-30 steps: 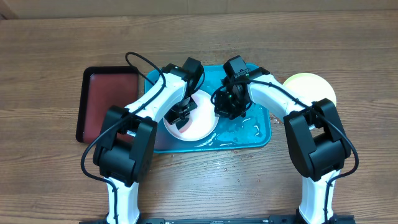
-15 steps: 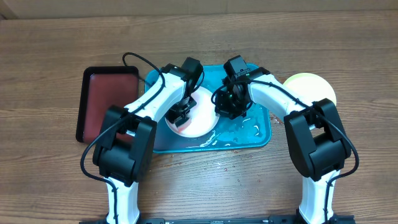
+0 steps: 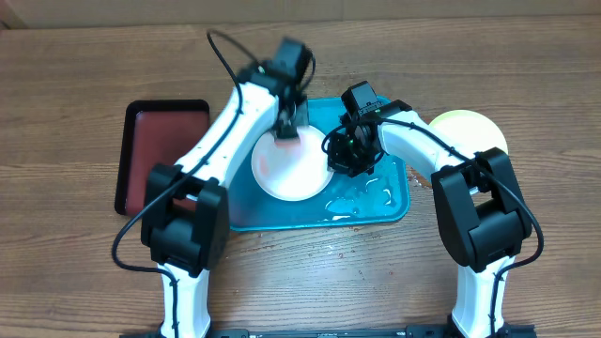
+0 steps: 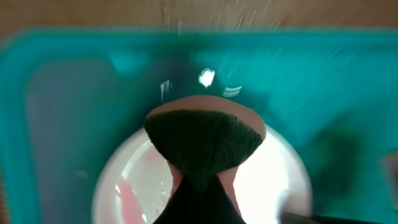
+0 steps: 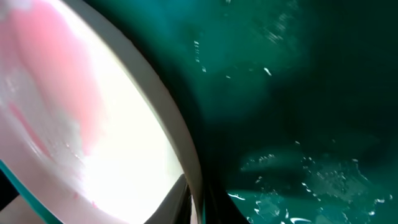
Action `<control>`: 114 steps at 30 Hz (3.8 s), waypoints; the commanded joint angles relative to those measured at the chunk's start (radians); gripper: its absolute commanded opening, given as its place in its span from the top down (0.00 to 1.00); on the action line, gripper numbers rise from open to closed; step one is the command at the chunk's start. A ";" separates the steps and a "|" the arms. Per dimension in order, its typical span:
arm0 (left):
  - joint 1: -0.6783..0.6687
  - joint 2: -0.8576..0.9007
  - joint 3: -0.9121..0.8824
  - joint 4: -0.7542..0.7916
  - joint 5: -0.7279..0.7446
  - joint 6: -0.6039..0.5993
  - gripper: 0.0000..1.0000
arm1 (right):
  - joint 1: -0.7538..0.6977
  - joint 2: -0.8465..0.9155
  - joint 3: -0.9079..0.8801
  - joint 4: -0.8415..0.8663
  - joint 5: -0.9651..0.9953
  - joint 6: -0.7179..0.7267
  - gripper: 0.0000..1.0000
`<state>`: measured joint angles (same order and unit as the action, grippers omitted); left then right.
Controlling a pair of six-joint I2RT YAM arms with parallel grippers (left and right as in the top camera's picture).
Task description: Clean dirty plates on tray and stack at the side
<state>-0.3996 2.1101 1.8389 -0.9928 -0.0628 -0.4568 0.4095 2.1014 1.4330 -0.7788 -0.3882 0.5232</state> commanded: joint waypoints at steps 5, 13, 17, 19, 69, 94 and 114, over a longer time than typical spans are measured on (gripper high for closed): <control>0.076 -0.005 0.171 -0.160 0.011 0.099 0.96 | 0.014 0.003 -0.010 0.009 0.058 0.080 0.82; 0.098 -0.005 0.145 -0.209 0.015 0.199 0.96 | 0.049 0.003 -0.014 0.015 0.104 0.167 0.96; 0.097 -0.005 0.126 -0.212 0.089 0.278 0.96 | 0.052 -0.001 -0.011 0.007 0.106 0.165 0.96; 0.098 -0.005 0.116 -0.215 0.117 0.293 0.96 | 0.047 -0.018 -0.011 -0.003 0.107 0.159 0.96; 0.097 -0.005 0.106 -0.201 0.116 0.224 0.96 | 0.502 -0.377 0.100 -0.476 1.830 0.214 0.96; 0.097 -0.005 0.106 -0.200 0.116 0.224 0.96 | 0.366 -0.377 0.087 -0.427 1.387 0.349 0.96; 0.097 -0.005 0.106 -0.202 0.115 0.209 0.96 | -0.467 -0.371 0.058 -0.329 0.159 -0.068 0.96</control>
<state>-0.2947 2.1101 1.9491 -1.1973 0.0387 -0.2329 0.0235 1.7607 1.4933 -1.0985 -0.1219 0.4938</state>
